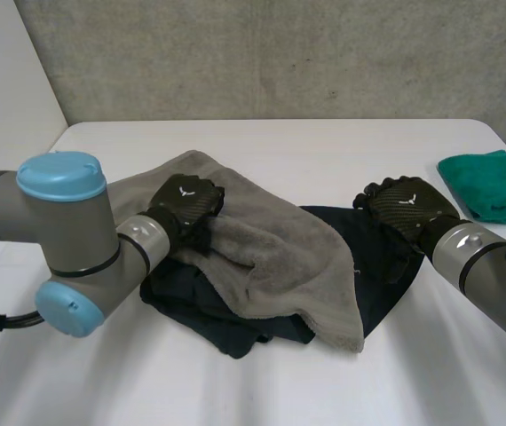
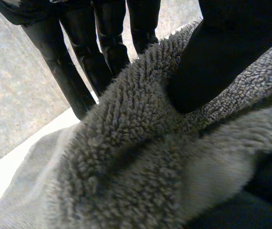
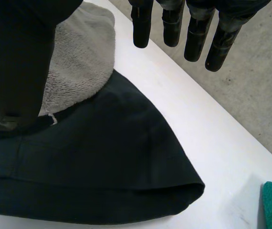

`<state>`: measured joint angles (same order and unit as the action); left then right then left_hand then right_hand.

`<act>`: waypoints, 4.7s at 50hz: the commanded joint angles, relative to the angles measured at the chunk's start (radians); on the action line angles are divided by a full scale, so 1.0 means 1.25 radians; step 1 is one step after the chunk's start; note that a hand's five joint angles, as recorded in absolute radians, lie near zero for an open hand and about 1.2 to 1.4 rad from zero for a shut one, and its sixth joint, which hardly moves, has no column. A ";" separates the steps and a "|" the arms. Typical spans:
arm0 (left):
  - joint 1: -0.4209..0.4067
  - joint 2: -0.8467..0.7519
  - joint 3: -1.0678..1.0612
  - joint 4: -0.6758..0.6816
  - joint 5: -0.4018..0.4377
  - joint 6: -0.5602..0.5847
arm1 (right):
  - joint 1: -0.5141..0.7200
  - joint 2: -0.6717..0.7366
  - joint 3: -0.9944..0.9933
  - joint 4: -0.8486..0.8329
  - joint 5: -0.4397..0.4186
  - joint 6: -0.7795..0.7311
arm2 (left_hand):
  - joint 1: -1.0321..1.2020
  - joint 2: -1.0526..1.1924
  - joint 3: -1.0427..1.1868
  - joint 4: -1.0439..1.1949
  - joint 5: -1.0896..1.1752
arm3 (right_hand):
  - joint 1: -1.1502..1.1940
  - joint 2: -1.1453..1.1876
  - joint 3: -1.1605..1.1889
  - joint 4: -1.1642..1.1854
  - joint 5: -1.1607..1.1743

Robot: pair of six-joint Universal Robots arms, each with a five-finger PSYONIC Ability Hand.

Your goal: Fold the laundry.

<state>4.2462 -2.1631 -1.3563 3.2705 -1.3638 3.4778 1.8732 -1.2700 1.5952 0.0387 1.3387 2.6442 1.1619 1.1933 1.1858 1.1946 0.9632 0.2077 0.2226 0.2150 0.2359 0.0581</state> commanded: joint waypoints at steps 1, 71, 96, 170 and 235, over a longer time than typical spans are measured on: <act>-0.065 0.088 0.086 0.001 -0.049 0.014 | -0.003 -0.022 -0.054 0.005 0.004 0.000 | 0.187 0.162 0.168 0.161 0.207 | -0.027 -0.038 -0.032 -0.049 -0.046; -0.095 0.323 -0.372 -0.036 -0.163 -0.082 | 0.136 0.097 -0.034 0.104 -0.044 0.013 | -0.456 -0.481 -0.475 -0.482 -0.436 | 0.480 0.468 0.474 0.458 0.460; -0.107 0.263 -0.383 0.049 -0.162 -0.082 | 0.087 -0.165 -0.065 -0.022 0.073 0.011 | -0.578 -0.603 -0.597 -0.604 -0.559 | 0.951 0.939 0.945 0.928 0.931; 0.139 0.064 0.051 0.185 -0.227 0.180 | -0.058 -0.209 -0.113 0.002 0.059 0.013 | -0.789 -0.814 -0.808 -0.815 -0.770 | 0.951 0.939 0.945 0.928 0.931; 0.276 0.001 0.107 0.275 -0.326 0.489 | -0.031 -0.183 -0.070 0.001 0.056 0.006 | 0.187 0.162 0.168 0.161 0.207 | 0.951 0.939 0.945 0.928 0.931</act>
<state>4.4719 -2.1867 -1.2468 3.4929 -1.7526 3.7770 1.8334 -1.4977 1.5087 0.0397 1.4076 2.6522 1.1324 1.1967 1.1876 1.1985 0.9839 0.9388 1.1790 1.1796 1.1901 0.9534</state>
